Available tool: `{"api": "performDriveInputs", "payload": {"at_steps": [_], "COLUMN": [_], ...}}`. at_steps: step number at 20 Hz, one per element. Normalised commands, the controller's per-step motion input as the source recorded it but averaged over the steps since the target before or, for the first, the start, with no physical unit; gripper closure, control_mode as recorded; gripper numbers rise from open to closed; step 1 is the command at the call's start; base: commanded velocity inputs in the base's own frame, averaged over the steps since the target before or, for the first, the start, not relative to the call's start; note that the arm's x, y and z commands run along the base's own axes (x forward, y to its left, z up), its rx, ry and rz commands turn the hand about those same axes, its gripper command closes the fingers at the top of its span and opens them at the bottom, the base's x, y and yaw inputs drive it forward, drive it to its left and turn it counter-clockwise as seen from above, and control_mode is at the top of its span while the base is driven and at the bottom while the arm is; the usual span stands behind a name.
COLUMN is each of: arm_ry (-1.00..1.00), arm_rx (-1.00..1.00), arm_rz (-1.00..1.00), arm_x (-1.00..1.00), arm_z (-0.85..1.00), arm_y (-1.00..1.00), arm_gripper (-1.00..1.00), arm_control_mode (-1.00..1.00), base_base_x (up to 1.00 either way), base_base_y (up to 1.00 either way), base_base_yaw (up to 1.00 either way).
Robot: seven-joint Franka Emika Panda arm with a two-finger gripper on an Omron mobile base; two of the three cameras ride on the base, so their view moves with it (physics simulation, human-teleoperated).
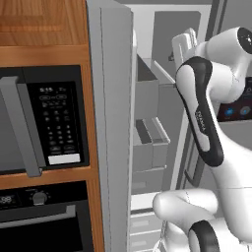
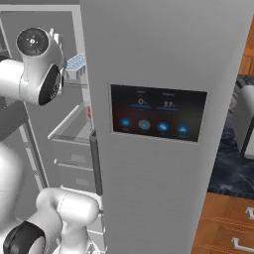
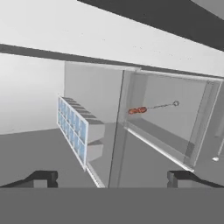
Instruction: Open the freezer door, pick up the ice cube tray from the freezer, and place it on the dining counter.
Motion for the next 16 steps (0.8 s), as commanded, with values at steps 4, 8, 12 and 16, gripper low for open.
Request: {"api": "performDriveInputs", "payload": {"at_steps": [4,8,12,16], "arm_ry": [0.03,0.01,0.00,0.02], "arm_rx": [0.00,0.00,0.00,0.00], "arm_rz": [0.08,0.07,0.00,0.00], "arm_x": [0.80,0.57,0.68,0.63], "arm_z": [-0.34,-0.24,-0.04,-0.01], "arm_y": [0.28,0.37,0.13,0.00], "arm_gripper": [-1.00,-1.00,-1.00,-1.00], "arm_control_mode": [-1.00,-1.00,-1.00,-1.00], "base_base_x": [0.00,0.00,0.00,0.00], "base_base_y": [0.00,0.00,0.00,0.00], "base_base_yaw": [0.00,0.00,0.00,0.00]}}
